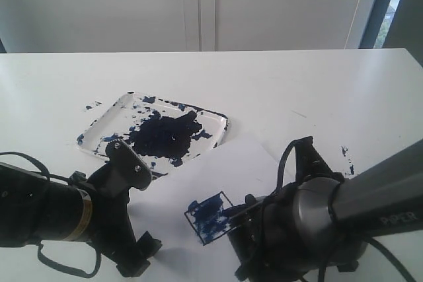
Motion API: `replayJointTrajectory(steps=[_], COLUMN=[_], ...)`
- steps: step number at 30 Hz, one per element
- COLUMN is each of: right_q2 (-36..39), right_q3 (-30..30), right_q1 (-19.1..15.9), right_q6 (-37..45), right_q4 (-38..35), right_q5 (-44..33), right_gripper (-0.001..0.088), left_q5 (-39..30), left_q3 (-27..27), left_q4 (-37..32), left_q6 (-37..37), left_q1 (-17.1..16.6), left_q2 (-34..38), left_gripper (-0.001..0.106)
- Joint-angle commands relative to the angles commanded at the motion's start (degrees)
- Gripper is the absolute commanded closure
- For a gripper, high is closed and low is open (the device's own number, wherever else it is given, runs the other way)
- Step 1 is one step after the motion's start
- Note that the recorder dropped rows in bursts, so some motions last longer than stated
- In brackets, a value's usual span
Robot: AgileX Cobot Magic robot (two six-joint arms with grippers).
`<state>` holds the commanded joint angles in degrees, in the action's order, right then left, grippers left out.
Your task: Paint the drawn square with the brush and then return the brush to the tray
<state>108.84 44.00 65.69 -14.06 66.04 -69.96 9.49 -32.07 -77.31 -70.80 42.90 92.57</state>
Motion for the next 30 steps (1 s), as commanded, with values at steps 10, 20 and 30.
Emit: replayJointTrajectory(steps=[10,20,30], right_q2=[0.00,0.00,0.00], right_q3=[-0.10,-0.10,1.87], right_q1=[6.20,0.57,4.19], right_q6=[0.40,0.40,-0.68], right_q4=[-2.51,-1.87,-0.56], right_q5=[0.00,0.00,0.00], right_gripper=[0.0868,0.0868,0.0868], left_q5=[0.00,0.00,0.00], left_q3=[0.00,0.00,0.00], left_q4=[0.00,0.00,0.00], left_q6=[-0.05,-0.15,-0.15], left_q1=[0.00,0.00,0.00], left_q2=[0.00,0.00,0.00], left_gripper=[0.000,0.000,0.000])
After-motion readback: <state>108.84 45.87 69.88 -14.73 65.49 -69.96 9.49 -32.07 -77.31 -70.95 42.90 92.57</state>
